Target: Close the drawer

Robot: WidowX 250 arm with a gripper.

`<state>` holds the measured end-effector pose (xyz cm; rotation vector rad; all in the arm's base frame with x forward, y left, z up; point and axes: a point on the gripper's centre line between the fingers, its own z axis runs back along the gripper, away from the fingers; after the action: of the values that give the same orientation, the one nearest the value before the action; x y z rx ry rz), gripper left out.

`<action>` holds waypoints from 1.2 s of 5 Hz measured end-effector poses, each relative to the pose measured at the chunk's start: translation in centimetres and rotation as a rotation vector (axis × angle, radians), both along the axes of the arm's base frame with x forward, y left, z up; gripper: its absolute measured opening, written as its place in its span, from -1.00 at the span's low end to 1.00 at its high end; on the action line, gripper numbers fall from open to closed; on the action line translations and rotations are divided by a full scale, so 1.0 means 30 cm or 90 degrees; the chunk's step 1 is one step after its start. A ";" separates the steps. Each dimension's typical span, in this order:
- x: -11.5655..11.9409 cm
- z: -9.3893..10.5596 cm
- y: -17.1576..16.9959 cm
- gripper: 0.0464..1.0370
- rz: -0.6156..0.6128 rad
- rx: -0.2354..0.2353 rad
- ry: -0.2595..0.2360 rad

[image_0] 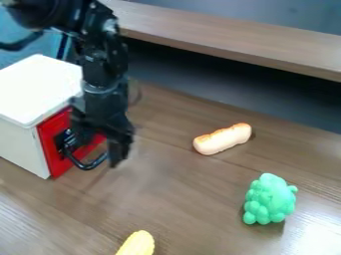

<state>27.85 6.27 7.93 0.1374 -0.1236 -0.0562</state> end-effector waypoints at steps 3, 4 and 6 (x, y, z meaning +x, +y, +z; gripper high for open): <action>0.120 0.132 -0.285 0.92 -0.064 -0.090 -0.041; 0.135 0.170 -0.329 0.92 -0.070 -0.109 -0.034; 0.113 0.200 -0.358 0.92 -0.070 -0.137 -0.015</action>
<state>31.25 -4.47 13.93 -0.0831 -0.1600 -0.1498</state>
